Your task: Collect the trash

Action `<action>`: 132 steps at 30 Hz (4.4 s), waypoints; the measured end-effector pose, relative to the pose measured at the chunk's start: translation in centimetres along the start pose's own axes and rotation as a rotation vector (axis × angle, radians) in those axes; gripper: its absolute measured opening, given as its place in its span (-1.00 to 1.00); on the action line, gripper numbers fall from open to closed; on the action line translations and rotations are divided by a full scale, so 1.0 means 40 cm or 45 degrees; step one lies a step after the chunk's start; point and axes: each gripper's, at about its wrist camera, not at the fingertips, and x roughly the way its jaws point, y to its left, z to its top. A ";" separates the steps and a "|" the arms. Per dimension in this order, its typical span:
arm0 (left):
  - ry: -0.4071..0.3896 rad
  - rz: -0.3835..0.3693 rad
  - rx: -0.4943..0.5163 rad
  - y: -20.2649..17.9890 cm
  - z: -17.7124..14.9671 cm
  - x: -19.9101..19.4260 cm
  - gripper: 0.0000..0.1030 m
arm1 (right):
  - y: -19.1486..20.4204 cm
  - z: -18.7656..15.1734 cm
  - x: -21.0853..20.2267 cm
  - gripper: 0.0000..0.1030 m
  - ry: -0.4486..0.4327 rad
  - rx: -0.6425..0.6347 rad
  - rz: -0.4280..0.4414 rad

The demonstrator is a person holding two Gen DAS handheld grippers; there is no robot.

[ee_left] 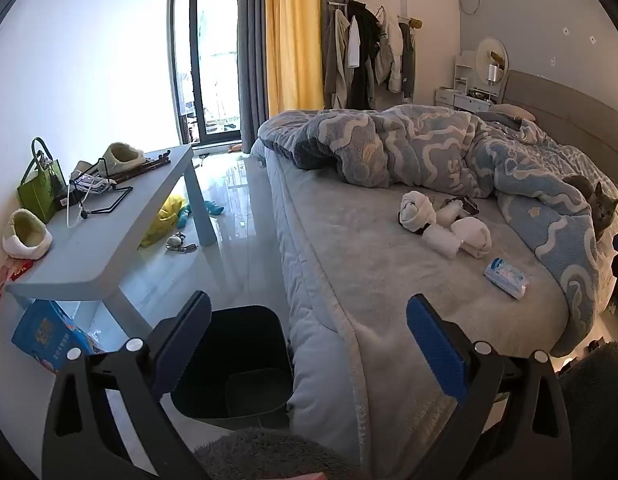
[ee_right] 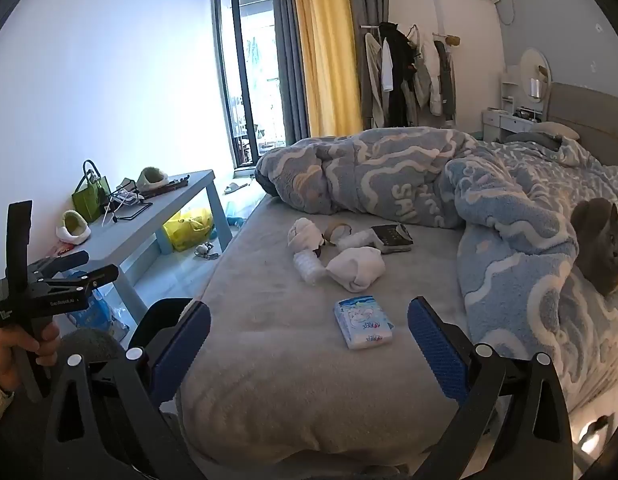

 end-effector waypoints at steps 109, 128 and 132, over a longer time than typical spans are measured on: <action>0.032 -0.122 0.010 0.001 0.032 0.010 0.94 | 0.009 0.021 0.060 0.94 0.099 -0.118 -0.051; 0.102 -0.383 0.130 -0.100 0.050 0.130 0.58 | -0.060 -0.056 0.268 0.83 0.265 -0.122 -0.045; 0.121 -0.418 0.179 -0.125 0.053 0.159 0.49 | -0.092 -0.068 0.299 0.78 0.277 -0.077 -0.035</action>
